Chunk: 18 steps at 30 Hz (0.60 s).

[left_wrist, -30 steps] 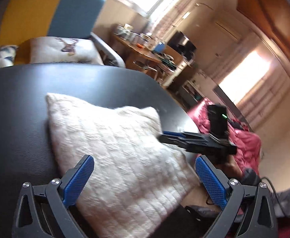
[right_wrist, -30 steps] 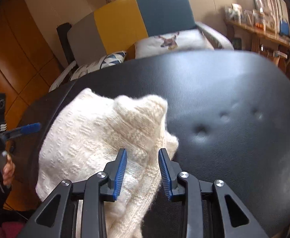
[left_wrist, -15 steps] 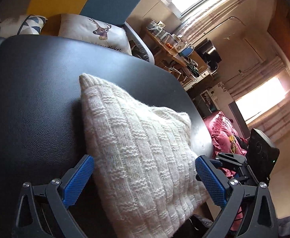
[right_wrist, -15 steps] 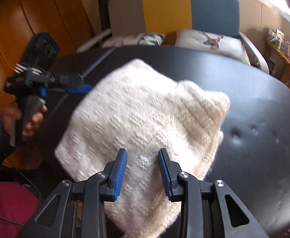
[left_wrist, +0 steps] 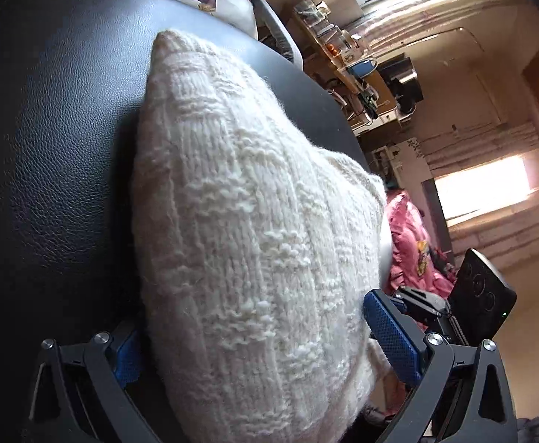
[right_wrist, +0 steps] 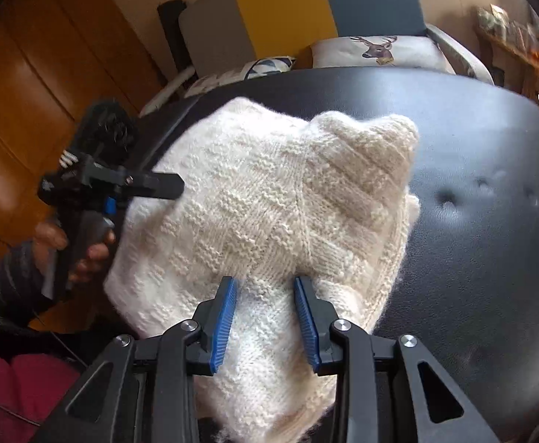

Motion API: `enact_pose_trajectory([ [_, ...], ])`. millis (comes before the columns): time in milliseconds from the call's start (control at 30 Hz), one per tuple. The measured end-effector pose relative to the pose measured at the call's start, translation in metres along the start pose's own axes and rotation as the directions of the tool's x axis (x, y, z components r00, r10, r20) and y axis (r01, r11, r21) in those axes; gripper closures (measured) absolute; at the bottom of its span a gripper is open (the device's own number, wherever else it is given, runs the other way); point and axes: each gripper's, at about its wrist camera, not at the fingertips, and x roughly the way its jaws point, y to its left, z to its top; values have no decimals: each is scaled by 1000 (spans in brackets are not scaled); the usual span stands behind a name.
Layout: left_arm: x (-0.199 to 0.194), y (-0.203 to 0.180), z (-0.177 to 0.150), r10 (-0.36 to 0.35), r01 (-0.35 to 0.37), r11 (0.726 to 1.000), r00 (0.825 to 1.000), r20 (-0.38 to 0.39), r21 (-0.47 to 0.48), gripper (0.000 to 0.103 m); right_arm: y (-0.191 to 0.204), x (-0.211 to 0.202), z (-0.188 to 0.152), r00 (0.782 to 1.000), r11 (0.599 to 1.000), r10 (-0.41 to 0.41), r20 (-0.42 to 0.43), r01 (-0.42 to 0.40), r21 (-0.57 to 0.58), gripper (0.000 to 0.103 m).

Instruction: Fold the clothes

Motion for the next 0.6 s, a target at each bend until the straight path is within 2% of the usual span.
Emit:
enact_pose_trajectory([
  [33,-1,1,1,-9,9,1000,1000,2,-16,0,-11,-12,-1,997,995,52,49,-56,80,69],
  [67,-1,3,2,-14,14,1000,1000,-4,-27,0,-22,-22,-3,992,983,89,87,-101,154,63],
  [133,-1,5,4,-24,24,999,1000,-17,-46,0,-47,-33,-9,987,949,111,114,-139,282,41],
  [167,-2,6,5,-30,28,998,999,-24,-58,0,-58,-35,-11,988,933,108,106,-138,332,25],
  [200,-2,7,6,-37,35,997,999,-31,-74,0,-68,-35,-13,988,916,112,103,-143,374,17],
  [267,-5,11,9,-54,50,992,998,-29,-118,0,-84,-32,-19,981,879,149,125,-189,439,17],
  [333,-7,15,10,-67,63,987,998,-19,-151,0,-91,-22,-20,976,853,187,112,-218,474,16],
  [467,-7,11,10,-45,41,990,999,-23,-132,0,-94,3,-21,972,834,233,24,-213,508,16],
  [533,-7,10,9,-38,34,992,999,-32,-124,0,-96,15,-24,956,804,294,17,-257,536,16],
  [600,-6,9,9,-34,29,992,999,-41,-120,0,-94,23,-24,944,791,331,15,-286,541,15],
])
